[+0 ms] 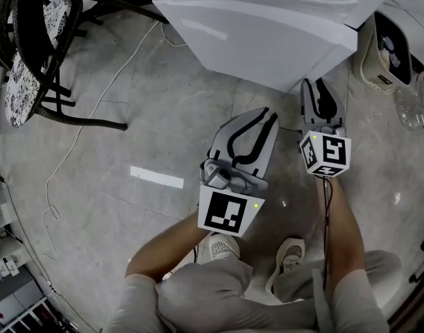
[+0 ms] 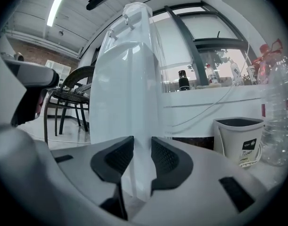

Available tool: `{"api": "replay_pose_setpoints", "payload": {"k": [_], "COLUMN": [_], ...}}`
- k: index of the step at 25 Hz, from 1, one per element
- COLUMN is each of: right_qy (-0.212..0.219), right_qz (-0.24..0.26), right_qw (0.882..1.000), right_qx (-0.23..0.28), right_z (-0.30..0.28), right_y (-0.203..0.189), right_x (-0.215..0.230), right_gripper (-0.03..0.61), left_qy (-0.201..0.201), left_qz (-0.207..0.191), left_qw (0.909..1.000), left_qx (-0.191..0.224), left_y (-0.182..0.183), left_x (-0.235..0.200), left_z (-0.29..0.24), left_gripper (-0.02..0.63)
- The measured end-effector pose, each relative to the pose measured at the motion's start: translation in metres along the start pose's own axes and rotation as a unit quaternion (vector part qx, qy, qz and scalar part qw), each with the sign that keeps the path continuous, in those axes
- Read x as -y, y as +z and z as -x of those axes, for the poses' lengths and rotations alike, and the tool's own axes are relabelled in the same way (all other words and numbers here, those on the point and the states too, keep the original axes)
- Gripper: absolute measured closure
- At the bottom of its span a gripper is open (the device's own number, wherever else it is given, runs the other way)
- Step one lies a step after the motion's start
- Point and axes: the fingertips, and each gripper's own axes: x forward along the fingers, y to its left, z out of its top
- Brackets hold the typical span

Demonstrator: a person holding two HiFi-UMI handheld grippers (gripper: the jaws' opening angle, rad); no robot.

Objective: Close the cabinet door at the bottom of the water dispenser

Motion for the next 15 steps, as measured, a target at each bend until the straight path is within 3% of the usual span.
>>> {"api": "replay_pose_setpoints", "payload": {"k": [15], "right_qy": [-0.004], "right_qz": [0.017], "right_qw": [1.000], "right_qx": [0.002], "right_z": [-0.019], "right_y": [0.004], "right_x": [0.013], "right_gripper": [0.451], "left_qy": [0.010], "left_qz": [0.009], "left_qw": [0.9999], "left_qx": [0.002], "left_y": [-0.007], "left_x": [-0.009], "left_z": [0.002], "left_gripper": [0.560]}}
